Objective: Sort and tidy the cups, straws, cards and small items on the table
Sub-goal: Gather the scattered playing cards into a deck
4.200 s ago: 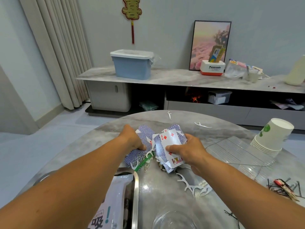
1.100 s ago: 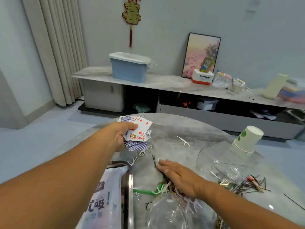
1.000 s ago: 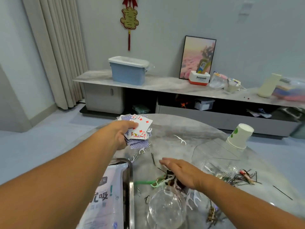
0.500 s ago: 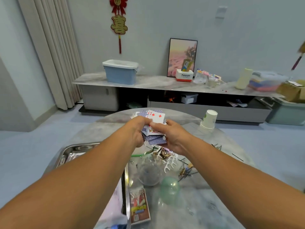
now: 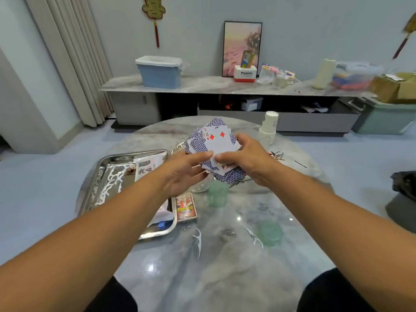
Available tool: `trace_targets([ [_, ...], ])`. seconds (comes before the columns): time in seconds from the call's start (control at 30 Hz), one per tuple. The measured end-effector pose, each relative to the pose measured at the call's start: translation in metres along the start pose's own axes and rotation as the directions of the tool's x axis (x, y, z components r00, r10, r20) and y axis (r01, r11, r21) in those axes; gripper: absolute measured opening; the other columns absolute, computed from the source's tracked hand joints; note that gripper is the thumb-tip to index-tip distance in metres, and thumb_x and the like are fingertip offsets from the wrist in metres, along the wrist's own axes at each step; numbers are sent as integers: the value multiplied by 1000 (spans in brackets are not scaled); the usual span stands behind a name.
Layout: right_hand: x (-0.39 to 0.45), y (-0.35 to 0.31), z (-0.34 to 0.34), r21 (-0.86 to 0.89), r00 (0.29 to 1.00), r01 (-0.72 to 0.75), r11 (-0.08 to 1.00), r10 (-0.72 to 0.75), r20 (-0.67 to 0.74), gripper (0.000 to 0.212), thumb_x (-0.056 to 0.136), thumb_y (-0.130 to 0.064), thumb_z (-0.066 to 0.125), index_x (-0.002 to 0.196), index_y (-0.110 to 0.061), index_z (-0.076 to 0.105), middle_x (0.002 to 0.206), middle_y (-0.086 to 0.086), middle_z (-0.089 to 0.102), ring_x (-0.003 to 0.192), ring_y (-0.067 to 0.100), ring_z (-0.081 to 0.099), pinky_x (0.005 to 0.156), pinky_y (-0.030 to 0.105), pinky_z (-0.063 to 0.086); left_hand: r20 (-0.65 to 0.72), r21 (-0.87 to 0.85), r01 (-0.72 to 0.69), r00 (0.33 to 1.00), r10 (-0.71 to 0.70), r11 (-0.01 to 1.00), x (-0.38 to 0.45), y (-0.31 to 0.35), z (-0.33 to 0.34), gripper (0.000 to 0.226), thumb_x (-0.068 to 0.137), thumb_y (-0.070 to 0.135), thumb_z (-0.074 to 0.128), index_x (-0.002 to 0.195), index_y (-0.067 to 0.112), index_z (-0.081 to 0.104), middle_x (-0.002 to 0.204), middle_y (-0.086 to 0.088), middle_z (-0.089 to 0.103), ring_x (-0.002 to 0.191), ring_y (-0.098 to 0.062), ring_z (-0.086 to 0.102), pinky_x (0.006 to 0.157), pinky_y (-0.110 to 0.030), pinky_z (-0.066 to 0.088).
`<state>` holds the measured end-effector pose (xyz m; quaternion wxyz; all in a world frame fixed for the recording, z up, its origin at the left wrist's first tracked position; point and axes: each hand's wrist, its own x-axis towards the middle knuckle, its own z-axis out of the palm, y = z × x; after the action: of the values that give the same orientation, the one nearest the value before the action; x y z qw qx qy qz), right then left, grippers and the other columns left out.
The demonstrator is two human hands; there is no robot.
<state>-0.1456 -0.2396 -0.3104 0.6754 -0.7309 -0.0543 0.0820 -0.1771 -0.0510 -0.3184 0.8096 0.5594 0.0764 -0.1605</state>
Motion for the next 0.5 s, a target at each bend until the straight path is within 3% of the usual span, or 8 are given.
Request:
trace_targets([
  [0.13, -34, 18, -12, -191, 994, 33, 981, -13, 108, 57, 72, -3, 89, 116, -28, 63, 92, -8, 76, 77, 20, 77, 60, 32, 61, -62, 35, -85, 994, 87, 996, -21, -26, -9, 73, 74, -8, 81, 133, 25, 52, 116, -11, 74, 104, -32, 73, 88, -46, 61],
  [0.3, -61, 47, -13, -296, 991, 41, 954, 0, 136, 57, 72, -6, 90, 115, -30, 62, 102, 2, 73, 82, 20, 75, 67, 39, 64, -2, 176, -100, 995, 102, 979, -34, -71, -8, 56, 80, -9, 76, 129, 14, 61, 114, -10, 75, 106, -29, 72, 89, -41, 60],
  [0.4, -71, 64, -16, -429, 982, 99, 898, -19, 186, 58, 74, -10, 89, 122, -26, 61, 108, -5, 67, 87, 17, 71, 66, 32, 62, 2, 296, -105, 994, 109, 949, -37, -93, -11, 52, 79, -8, 77, 126, 11, 63, 108, -10, 77, 101, -26, 73, 82, -34, 61],
  [0.5, -82, 82, -16, -522, 977, 119, 845, -6, 212, 58, 74, -13, 87, 122, -33, 60, 111, -9, 62, 93, 16, 67, 66, 28, 60, 46, 384, -98, 995, 87, 918, -42, -114, -16, 51, 81, -10, 76, 125, 10, 63, 113, -12, 74, 109, -29, 70, 94, -42, 58],
])
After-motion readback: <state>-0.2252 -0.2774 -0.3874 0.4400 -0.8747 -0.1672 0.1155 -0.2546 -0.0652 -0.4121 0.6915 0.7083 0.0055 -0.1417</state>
